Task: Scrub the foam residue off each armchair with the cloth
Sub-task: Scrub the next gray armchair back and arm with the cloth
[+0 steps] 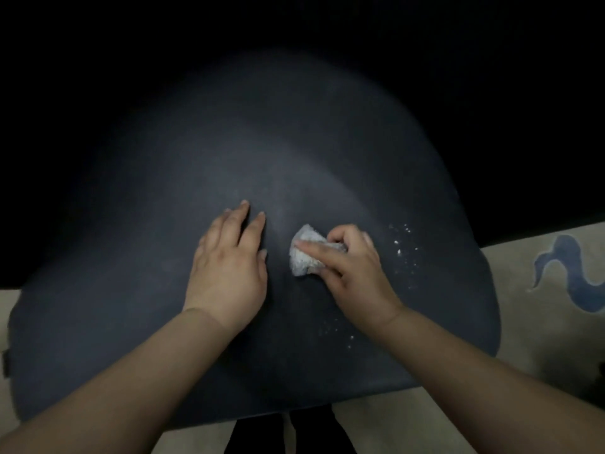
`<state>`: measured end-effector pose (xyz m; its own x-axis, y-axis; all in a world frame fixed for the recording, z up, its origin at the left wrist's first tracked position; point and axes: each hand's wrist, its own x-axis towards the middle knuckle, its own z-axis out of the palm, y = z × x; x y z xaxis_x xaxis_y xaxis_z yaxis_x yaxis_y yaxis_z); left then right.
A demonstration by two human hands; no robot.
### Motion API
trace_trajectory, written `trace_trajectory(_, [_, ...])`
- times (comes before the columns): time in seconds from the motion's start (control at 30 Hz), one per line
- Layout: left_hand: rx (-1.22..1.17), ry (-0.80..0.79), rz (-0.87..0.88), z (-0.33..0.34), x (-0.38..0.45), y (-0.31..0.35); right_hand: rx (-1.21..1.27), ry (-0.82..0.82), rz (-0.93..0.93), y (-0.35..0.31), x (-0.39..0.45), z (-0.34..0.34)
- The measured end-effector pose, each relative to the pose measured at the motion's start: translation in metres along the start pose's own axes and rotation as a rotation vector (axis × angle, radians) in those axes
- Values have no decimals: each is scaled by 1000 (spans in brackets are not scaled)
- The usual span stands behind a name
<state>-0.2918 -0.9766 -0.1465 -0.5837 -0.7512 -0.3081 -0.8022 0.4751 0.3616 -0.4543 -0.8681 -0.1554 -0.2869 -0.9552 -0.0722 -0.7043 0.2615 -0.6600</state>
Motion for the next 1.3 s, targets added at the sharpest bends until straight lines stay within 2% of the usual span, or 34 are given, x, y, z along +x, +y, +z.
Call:
trace_trajectory(0.07, [-19, 26, -20, -1, 3, 6, -29, 127, 40, 19, 17, -21])
trace_trajectory(0.17, [-35, 64, -12, 0, 12, 14, -130, 308, 207, 61, 51, -53])
trace_trajectory(0.27, [-21, 65, 23, 5, 21, 23, -104, 300, 277, 76, 49, -51])
trace_trajectory(0.4, [4, 69, 37, 11, 26, 33, -81, 244, 183, 53, -13, -21])
trace_trajectory(0.53, [34, 55, 37, 10, 29, 35, -75, 108, 70, 48, -37, -29])
trace_trajectory(0.6, [53, 58, 52, 9, 30, 34, -125, 205, 114, 64, -17, -44])
trace_trajectory(0.7, [72, 82, 74, 9, 32, 31, -80, 370, 329, 88, 10, -61])
trace_trajectory(0.8, [76, 102, 88, 12, 31, 29, -103, 375, 321, 75, -13, -41])
trace_trajectory(0.97, [74, 105, 97, 12, 29, 27, -53, 226, 176, 33, -69, -3])
trace_trajectory(1.07, [59, 80, 114, 8, 28, 24, -79, 343, 241, 49, -57, -20])
trace_trajectory(1.17, [29, 73, 121, 5, 22, 19, -114, 517, 448, 72, -47, -36])
trace_trajectory(1.3, [35, 65, 135, 6, 10, 11, -107, 520, 477, 43, -60, -2])
